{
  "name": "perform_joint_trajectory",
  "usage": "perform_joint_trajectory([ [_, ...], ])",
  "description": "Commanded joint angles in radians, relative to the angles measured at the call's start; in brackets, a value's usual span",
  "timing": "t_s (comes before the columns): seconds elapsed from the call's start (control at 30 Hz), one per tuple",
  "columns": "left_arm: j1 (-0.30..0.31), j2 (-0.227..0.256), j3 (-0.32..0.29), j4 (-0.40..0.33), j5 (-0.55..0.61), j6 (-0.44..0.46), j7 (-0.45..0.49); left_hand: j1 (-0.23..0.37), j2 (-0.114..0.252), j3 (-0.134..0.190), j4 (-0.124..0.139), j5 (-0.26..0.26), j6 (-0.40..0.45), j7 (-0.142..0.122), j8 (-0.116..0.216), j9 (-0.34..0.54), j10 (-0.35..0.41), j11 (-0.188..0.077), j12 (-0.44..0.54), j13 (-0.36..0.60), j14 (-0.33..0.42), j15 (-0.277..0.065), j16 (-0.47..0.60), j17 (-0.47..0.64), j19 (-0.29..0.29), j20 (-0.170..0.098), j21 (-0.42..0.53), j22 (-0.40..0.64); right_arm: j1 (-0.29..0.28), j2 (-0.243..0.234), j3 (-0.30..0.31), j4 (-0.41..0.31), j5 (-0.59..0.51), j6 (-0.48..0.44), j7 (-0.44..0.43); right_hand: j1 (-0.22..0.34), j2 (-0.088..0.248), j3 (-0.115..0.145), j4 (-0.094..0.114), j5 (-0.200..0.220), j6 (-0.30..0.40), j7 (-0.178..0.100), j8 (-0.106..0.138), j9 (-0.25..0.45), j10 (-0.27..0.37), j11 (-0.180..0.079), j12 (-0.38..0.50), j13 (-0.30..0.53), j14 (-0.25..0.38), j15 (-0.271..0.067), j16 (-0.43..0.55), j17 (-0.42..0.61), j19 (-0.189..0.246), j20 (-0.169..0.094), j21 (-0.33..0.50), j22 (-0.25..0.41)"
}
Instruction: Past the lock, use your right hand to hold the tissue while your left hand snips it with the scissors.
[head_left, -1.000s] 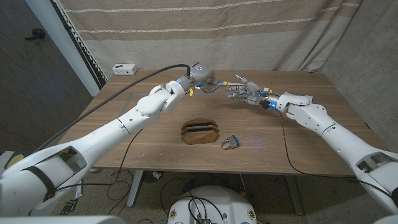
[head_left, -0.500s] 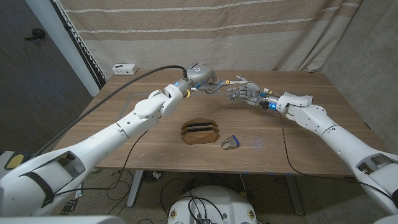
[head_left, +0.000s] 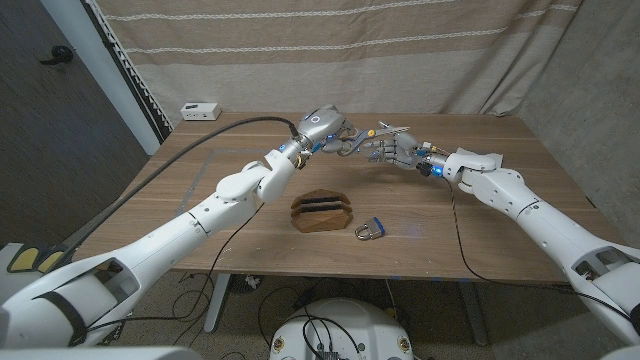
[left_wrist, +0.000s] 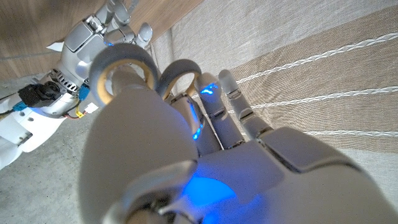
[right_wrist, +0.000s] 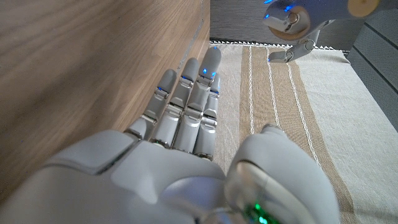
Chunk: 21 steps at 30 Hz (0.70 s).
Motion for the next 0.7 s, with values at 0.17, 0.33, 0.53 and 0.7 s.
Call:
perform_joint_trajectory([
  [0.17, 0.051, -0.019, -0.046, -0.042, -0.133, -0.025, 0.032, 0.028, 0.011, -0.011, 0.000, 0.010, 0.153, -0.027, 0.032, -0.025, 0.013, -0.004, 0.010, -0.021, 0.008, -0.040, -0.009, 0.009, -0.003, -0.157, 0.007, -0.007, 0.010, 0.000, -0.007, 0.000, -0.003, -0.010, 0.005, -0.005, 0.005, -0.001, -0.005, 0.010, 0.008, -0.004, 0.004, -0.005, 0.001, -0.005, -0.002, -0.001, -0.006, -0.063, 0.000, 0.001, 0.001, 0.007, -0.004, 0.003],
  [0.33, 0.067, -0.019, -0.066, -0.068, -0.179, -0.022, 0.006, 0.028, 0.012, -0.013, 0.001, 0.011, 0.147, -0.025, 0.035, -0.019, 0.017, -0.006, 0.024, -0.011, 0.010, -0.040, -0.013, 0.010, -0.003, -0.158, 0.012, -0.012, 0.005, -0.003, -0.005, -0.003, -0.003, -0.004, 0.005, -0.012, 0.014, -0.007, -0.016, 0.014, 0.004, -0.009, -0.004, -0.021, 0.052, -0.015, 0.036, 0.021, 0.034, -0.082, 0.018, 0.001, 0.003, 0.010, -0.020, 0.003],
  [0.53, 0.086, -0.029, -0.090, -0.085, -0.232, -0.024, 0.004, 0.027, 0.011, -0.014, 0.001, 0.011, 0.145, -0.023, 0.036, -0.017, 0.014, -0.005, 0.024, -0.014, 0.013, -0.040, -0.014, 0.012, -0.002, -0.157, 0.015, -0.014, -0.004, -0.009, 0.002, -0.013, 0.001, -0.003, -0.002, -0.015, 0.015, -0.011, -0.022, 0.016, 0.000, -0.010, -0.008, -0.030, 0.024, -0.008, 0.036, 0.032, 0.007, -0.073, 0.009, 0.002, 0.002, 0.009, -0.030, 0.004],
  [0.7, 0.111, -0.040, -0.119, -0.097, -0.329, -0.051, -0.008, 0.026, 0.012, -0.015, 0.002, 0.012, 0.152, -0.019, 0.030, -0.032, 0.012, -0.005, 0.021, -0.021, 0.016, -0.040, -0.013, 0.016, -0.003, -0.157, 0.017, -0.017, -0.012, -0.017, 0.009, -0.026, 0.006, -0.008, -0.014, -0.017, 0.015, -0.013, -0.025, 0.016, 0.003, -0.012, -0.008, -0.033, 0.017, -0.011, 0.031, 0.026, -0.006, -0.067, 0.004, 0.002, 0.001, 0.011, -0.035, 0.004],
])
